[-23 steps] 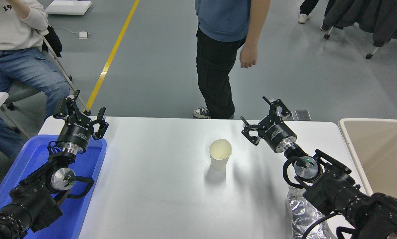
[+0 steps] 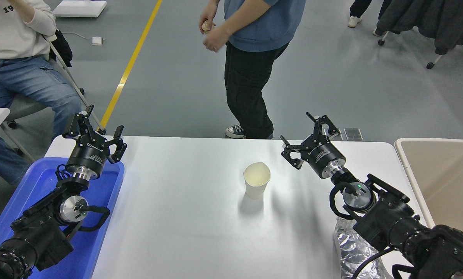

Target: Dispose of the paper cup in the dustbin

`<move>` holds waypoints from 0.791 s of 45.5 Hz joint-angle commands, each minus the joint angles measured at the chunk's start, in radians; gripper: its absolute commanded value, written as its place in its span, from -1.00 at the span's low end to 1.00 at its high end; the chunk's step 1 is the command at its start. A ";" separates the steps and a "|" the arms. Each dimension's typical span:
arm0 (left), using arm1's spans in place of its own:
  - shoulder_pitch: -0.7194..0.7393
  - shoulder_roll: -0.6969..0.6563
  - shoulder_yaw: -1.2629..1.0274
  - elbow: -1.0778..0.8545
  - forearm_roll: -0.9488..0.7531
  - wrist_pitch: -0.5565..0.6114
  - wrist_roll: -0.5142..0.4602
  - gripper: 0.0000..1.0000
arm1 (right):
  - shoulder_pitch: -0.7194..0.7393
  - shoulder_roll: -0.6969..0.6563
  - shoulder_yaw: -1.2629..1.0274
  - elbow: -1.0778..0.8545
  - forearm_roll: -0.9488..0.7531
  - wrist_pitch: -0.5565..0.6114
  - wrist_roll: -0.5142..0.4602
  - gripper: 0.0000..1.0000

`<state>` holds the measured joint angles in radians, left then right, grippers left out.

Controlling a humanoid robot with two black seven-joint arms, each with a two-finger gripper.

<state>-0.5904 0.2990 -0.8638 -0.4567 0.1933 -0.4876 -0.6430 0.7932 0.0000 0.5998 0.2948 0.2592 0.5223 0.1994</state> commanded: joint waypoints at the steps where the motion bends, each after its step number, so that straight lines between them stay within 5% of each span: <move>1: 0.000 0.000 0.000 0.000 0.000 0.000 0.000 1.00 | 0.000 0.000 0.000 0.001 0.000 0.001 0.000 1.00; 36: 0.000 0.000 0.000 0.001 0.000 0.001 0.000 1.00 | -0.006 0.000 -0.020 0.104 -0.074 0.008 0.000 1.00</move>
<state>-0.5906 0.2992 -0.8636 -0.4558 0.1933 -0.4876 -0.6427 0.7969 0.0000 0.5830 0.3517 0.2384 0.5287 0.1994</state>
